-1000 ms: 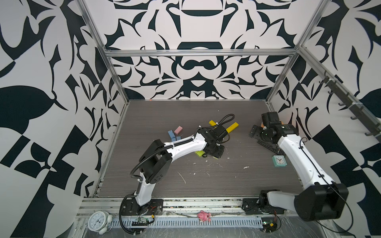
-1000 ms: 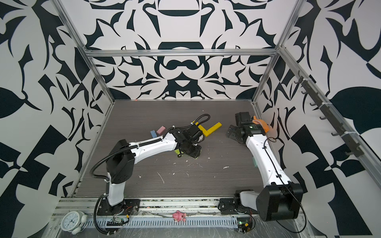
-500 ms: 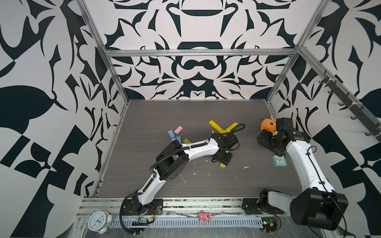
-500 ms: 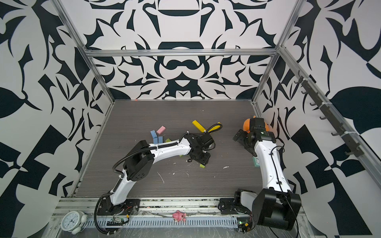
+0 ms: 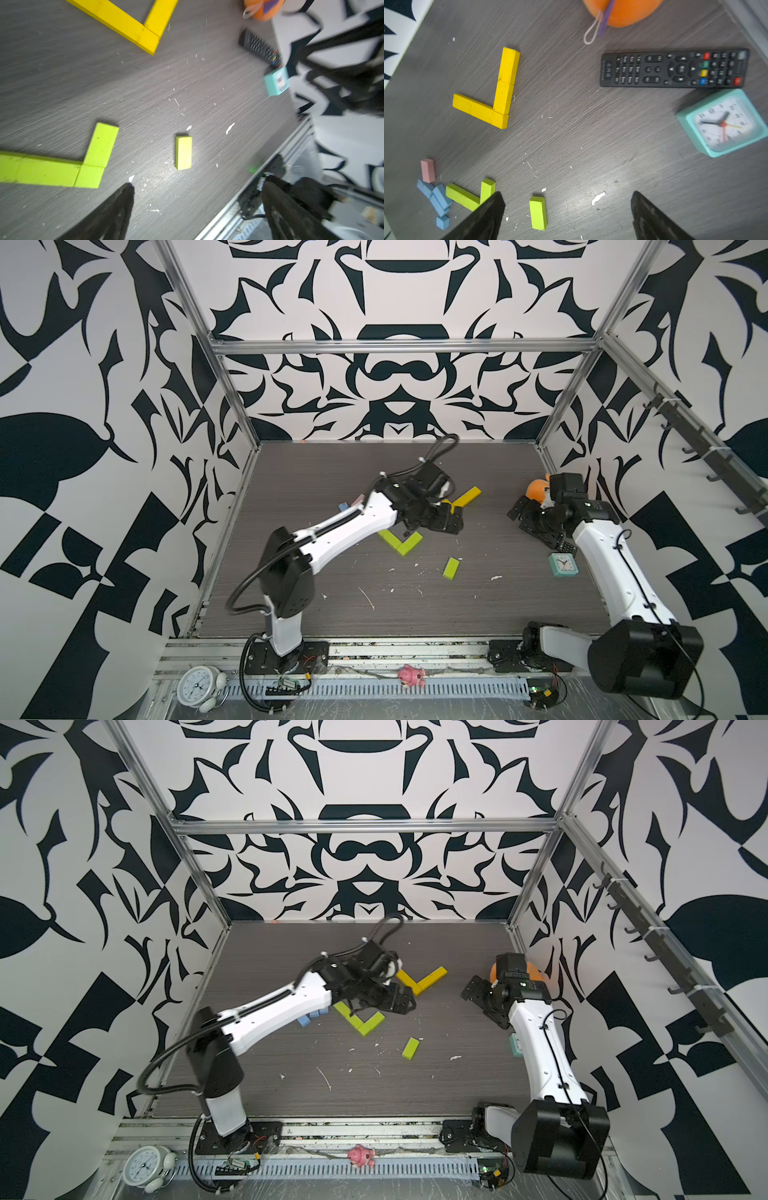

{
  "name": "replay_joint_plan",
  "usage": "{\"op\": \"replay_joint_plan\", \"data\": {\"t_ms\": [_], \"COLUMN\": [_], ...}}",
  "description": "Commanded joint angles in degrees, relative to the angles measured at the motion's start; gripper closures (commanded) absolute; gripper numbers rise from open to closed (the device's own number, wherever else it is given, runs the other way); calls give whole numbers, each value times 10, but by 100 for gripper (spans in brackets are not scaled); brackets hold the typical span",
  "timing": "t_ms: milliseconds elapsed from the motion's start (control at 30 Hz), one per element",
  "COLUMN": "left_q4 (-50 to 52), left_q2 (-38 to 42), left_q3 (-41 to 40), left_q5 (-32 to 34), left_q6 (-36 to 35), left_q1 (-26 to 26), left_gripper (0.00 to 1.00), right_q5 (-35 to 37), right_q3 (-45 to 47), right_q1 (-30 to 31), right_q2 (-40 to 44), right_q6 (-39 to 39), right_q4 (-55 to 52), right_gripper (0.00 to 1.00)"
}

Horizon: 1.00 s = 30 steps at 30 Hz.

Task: Assemble the letter v with building blocks
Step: Place the building block at the center of the board, then pick up the building block from the center of the board.

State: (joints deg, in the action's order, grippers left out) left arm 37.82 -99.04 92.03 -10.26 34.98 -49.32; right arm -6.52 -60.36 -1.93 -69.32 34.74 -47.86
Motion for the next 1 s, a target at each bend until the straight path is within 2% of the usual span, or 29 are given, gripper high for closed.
{"op": "replay_joint_plan", "data": {"t_ms": [0,100,167,267,467,800,967], "left_q4": [-104,-205,-220,-234,-271,-301,-314], "left_q2": [92,168,199,234,251,244,237], "left_q3": [-147,-280,-330,-384,-441,-461,-469], "left_q5": [-103,-162,-172,-184,-213,-231,-236], "left_q6": [92,151,160,167,186,199,206], "left_q1": [72,135,161,181,204,204,204], "left_gripper": [1,1,1,1,1,1,1], "right_q5": [44,76,85,83,102,96,96], "right_q3": [25,44,62,93,80,96,112], "right_q1": [104,195,238,282,353,369,370], "right_q2": [-7,-47,-62,-84,-161,-215,-220], "right_q6": [69,122,159,217,255,287,313], "right_q4": [24,30,49,90,102,139,157], "right_gripper": [6,8,12,22,23,33,50]}}
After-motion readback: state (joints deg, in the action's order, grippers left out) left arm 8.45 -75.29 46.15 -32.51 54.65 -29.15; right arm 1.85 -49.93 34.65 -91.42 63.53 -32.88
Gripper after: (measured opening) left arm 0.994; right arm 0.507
